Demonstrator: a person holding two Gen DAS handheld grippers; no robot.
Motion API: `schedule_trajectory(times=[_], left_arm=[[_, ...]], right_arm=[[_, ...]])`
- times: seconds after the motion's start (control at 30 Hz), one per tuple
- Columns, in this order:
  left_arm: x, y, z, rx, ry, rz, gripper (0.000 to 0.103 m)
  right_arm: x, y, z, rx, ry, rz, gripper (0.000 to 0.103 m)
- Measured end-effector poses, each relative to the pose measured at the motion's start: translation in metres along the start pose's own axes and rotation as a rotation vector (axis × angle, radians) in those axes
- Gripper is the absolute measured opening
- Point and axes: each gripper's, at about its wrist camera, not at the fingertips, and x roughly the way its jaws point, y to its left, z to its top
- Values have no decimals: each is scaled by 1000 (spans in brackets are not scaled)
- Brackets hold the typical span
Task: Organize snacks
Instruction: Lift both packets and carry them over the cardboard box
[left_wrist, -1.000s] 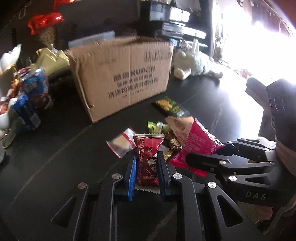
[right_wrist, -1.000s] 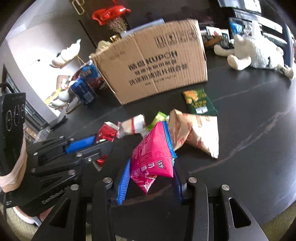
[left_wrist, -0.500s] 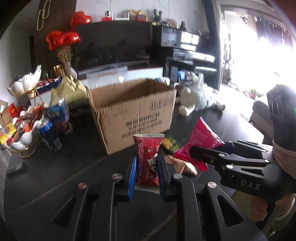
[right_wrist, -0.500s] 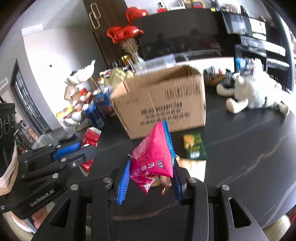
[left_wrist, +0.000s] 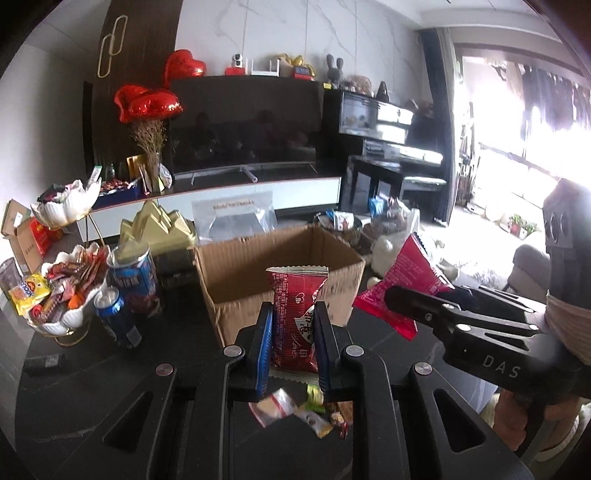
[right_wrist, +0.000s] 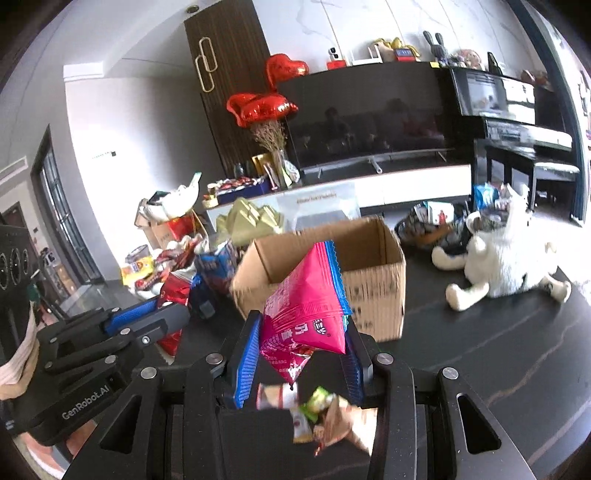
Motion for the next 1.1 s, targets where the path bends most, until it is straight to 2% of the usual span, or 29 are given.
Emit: schedule_trajectory(times=[0.3, 0.47, 0.63, 1.1], left_arm=[[16, 13, 31, -33, -13, 11, 21], [34, 27, 44, -82, 17, -1, 21], [56, 34, 51, -88, 47, 6, 21], [130, 50, 61, -90, 117, 28, 22]], right_arm=[[30, -4, 35, -7, 41, 29, 41], [47, -1, 51, -43, 40, 21, 41], [65, -5, 64, -52, 48, 20, 41], [124, -29, 75, -54, 92, 0, 42]])
